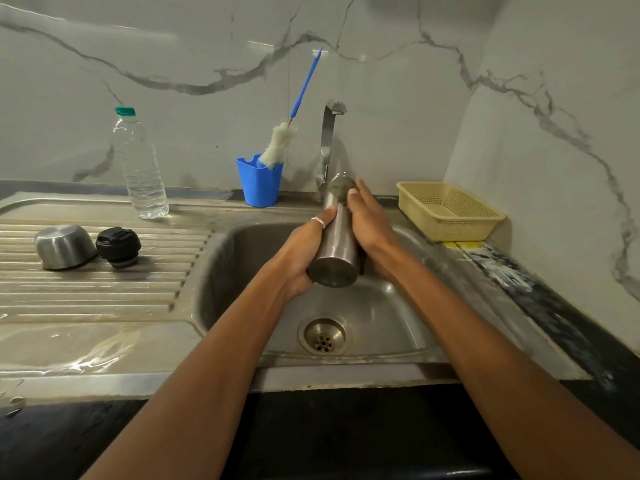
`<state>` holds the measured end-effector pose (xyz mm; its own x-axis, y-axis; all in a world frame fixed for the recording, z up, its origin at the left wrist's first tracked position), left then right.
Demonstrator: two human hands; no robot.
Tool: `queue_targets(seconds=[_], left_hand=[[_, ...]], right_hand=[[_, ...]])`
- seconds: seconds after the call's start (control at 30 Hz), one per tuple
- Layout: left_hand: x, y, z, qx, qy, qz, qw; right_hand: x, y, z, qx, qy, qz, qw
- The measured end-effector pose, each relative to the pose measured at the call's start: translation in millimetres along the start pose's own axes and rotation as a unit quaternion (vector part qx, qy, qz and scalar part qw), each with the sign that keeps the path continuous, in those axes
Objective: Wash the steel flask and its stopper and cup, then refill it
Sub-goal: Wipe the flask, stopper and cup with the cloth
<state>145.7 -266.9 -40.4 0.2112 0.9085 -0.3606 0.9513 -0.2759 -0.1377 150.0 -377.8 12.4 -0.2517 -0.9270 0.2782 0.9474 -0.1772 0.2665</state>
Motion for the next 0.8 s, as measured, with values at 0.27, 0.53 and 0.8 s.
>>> queue_targets(seconds=[0.27,0.53,0.8], left_hand=[[42.2,8.6,-7.3,-0.01,-0.093,-0.104,0.99],[59.9,19.6,-17.7,-0.032,-0.178,-0.09,0.979],[39.5,21.6,-20.8,-0.022,-0.189,-0.047,0.981]], right_hand=[[-48.1,-42.7,18.5,0.03,-0.081,0.104,0.991],[-80.3,-59.9,22.1,0.145,-0.178,0.136,0.964],[-49.5,-29.8,11.4,0.171,-0.13,0.148,0.965]])
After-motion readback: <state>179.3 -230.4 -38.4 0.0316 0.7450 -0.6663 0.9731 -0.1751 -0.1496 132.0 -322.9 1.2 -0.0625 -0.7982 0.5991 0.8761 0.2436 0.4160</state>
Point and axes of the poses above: each hand's wrist, its own y-axis towards the middle knuckle, its own x-axis out of the back of the hand, z = x × y, the point moved 8 cm from there along y, towards the middle knuckle, and after that the axes turned 1 degree about y, right-handed, at the moved point
